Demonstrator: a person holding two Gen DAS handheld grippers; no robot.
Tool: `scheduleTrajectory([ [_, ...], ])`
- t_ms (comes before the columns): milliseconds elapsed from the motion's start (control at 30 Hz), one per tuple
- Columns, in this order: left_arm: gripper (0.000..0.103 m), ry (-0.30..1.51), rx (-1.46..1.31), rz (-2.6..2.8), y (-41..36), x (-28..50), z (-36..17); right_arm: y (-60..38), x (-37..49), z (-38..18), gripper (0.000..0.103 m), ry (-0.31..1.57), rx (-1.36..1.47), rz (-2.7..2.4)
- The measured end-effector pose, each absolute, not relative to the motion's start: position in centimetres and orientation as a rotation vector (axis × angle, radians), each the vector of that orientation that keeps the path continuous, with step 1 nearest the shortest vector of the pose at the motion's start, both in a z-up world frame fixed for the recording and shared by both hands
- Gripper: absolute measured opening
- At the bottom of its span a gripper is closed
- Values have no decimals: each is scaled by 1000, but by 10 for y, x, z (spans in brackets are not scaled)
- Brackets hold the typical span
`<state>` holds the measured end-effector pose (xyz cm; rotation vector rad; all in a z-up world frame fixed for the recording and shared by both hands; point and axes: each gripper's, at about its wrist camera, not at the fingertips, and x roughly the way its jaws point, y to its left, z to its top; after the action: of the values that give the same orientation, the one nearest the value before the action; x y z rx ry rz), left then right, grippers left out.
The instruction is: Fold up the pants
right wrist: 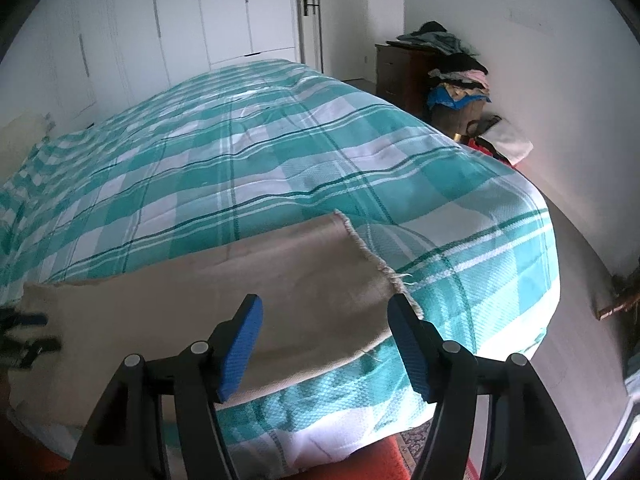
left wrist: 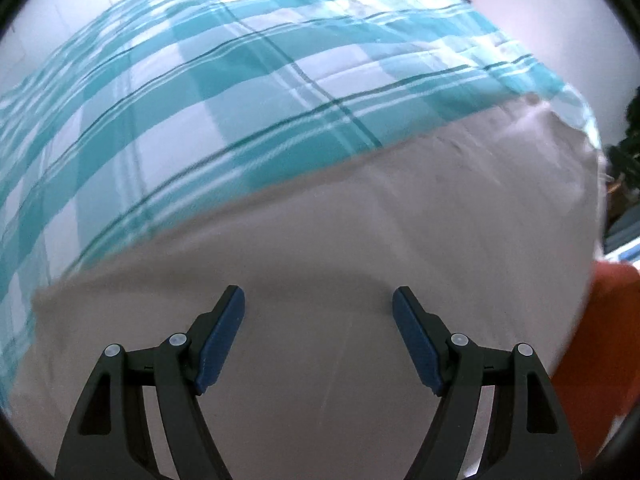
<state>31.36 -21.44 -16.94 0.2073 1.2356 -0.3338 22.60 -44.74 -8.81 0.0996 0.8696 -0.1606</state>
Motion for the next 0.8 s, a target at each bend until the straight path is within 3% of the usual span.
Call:
scheduleTrajectory([
  [233, 78, 1231, 152, -219, -228, 361, -177, -437, 230, -87, 66, 857, 68, -130],
  [567, 78, 1257, 235, -392, -244, 234, -155, -449, 226, -84, 67, 835, 137, -144],
  [800, 81, 1215, 273, -396, -267, 215, -155, -466, 222, -84, 66, 815, 261, -116],
])
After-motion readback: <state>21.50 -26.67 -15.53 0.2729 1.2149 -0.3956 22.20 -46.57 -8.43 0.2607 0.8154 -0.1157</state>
